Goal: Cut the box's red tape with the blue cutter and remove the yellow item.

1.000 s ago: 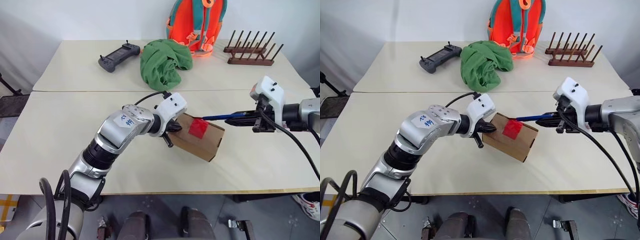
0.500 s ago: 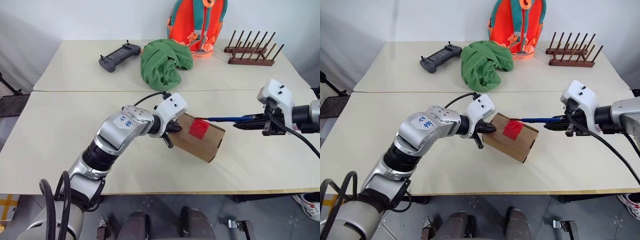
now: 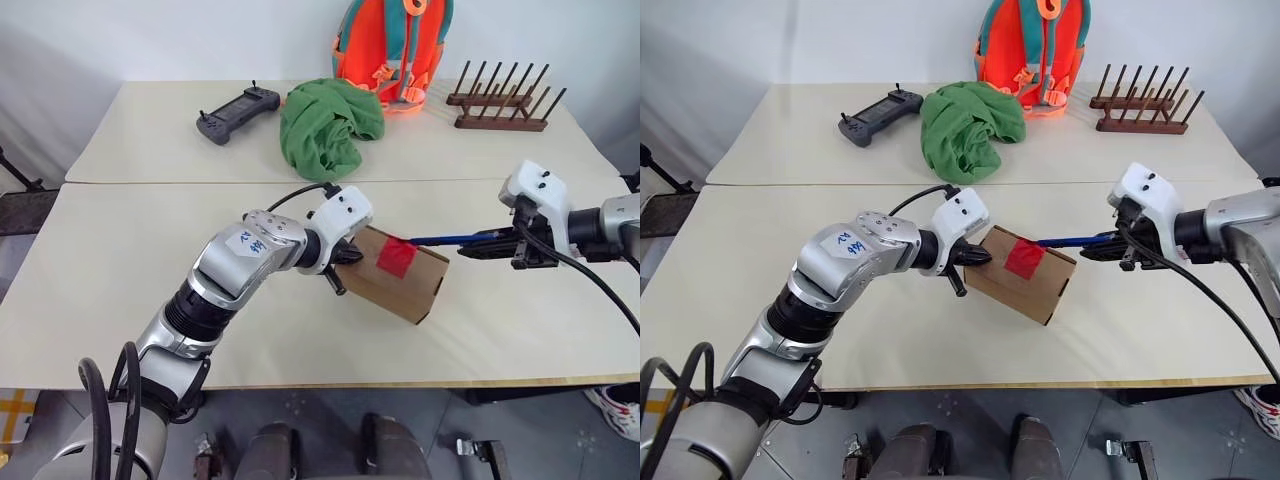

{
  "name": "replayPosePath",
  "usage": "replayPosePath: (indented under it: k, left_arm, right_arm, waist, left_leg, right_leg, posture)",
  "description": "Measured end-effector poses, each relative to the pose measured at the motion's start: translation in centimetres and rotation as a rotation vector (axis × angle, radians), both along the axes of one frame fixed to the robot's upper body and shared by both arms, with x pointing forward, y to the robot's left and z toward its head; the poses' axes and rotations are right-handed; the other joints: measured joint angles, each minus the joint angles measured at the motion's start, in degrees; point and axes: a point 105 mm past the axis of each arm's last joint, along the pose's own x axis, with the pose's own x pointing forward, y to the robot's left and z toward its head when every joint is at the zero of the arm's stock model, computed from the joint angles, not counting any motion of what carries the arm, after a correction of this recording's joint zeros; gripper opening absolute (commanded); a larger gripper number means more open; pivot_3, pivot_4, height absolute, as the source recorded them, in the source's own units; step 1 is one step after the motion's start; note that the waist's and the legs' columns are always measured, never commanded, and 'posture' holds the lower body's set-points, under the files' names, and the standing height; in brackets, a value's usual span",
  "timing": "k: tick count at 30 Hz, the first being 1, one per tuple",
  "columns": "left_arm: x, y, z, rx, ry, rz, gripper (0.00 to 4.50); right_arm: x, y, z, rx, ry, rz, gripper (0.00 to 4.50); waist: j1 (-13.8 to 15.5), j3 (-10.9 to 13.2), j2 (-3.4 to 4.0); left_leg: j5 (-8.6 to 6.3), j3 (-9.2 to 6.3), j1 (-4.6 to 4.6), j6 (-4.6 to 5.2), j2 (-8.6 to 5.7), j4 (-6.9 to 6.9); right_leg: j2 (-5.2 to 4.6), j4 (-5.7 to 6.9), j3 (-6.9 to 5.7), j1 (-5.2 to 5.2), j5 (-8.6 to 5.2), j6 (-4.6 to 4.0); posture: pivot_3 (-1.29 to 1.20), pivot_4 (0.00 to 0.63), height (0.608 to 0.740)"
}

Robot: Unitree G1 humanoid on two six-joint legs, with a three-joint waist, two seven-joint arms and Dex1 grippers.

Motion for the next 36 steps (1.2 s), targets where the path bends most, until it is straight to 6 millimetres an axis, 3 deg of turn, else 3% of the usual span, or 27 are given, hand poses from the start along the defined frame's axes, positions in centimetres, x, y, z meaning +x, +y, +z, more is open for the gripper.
replayPosePath:
  k: [23,36]
  left_arm:
    - [0.0,-0.1,0.0,-0.006,0.002,0.004,0.03]
    - [-0.1,-0.2,0.0,-0.011,0.003,0.009,0.03]
  right_arm:
    - [0.3,0.2,0.1,0.007,0.013,0.004,0.16]
    - [-1.4,-2.7,-0.8,-0.07,0.078,-0.063,0.16]
  waist:
    - [0.0,0.0,0.0]
    - [0.0,0.0,0.0]
  left_leg:
    - [0.0,0.01,-0.01,0.0,0.0,0.0]
    - [0.0,0.0,-0.01,0.0,-0.01,0.0]
  right_leg:
    - [0.0,0.01,0.01,-0.01,0.0,0.0]
    - [-0.02,0.0,0.02,0.0,0.0,0.0]
  posture:
    - [0.0,0.15,0.74]
    - [0.0,0.15,0.74]
